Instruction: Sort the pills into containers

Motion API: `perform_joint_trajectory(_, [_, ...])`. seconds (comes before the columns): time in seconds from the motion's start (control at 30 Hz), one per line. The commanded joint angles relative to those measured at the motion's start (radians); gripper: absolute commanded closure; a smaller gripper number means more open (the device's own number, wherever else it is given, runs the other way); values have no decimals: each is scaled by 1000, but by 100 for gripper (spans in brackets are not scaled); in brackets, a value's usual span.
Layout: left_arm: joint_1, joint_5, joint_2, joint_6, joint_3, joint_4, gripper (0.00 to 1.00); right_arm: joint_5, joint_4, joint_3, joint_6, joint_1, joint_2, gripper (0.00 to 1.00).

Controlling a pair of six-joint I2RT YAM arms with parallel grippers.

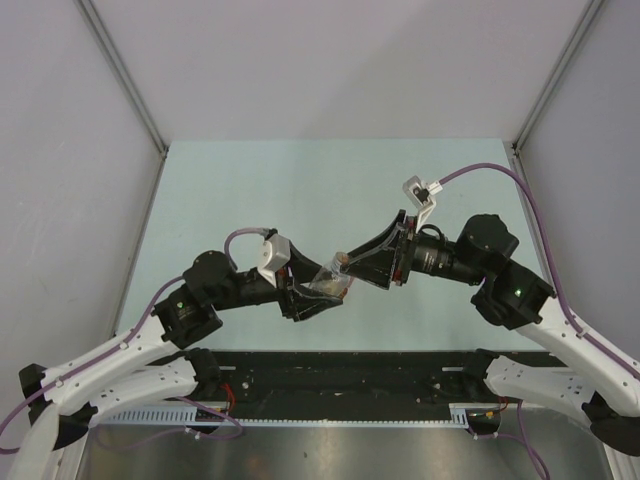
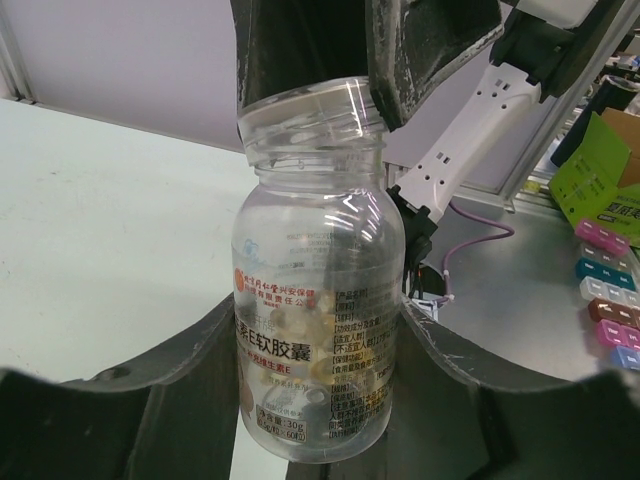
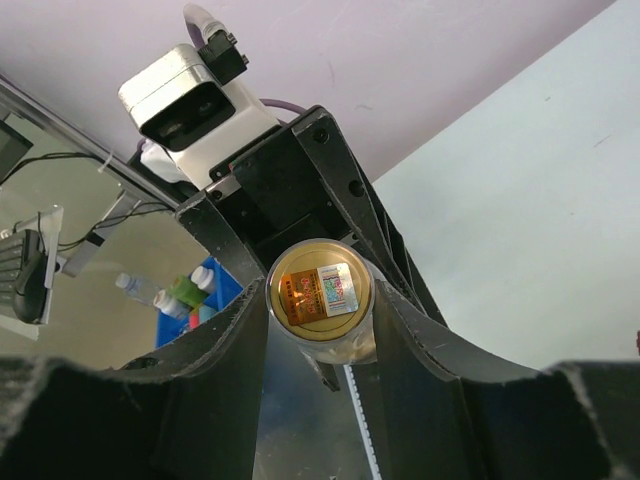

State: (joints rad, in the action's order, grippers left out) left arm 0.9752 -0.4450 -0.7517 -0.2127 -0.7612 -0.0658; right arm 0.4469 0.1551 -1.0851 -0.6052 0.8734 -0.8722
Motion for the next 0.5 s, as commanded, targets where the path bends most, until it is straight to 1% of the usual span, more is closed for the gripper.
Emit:
perform_joint_trajectory(0.0, [5,26,17,-17,-38,-57,99,9,37,-41,67,24,1,100])
perform_joint_trajectory(0.2, [5,40,20,-39,-32,-66,100,-39,70,-47,134,50,6,100])
perform_joint_trajectory(0.47, [7,65,35,-83,-1,-118,100,-88,95,-47,220,119,10,100])
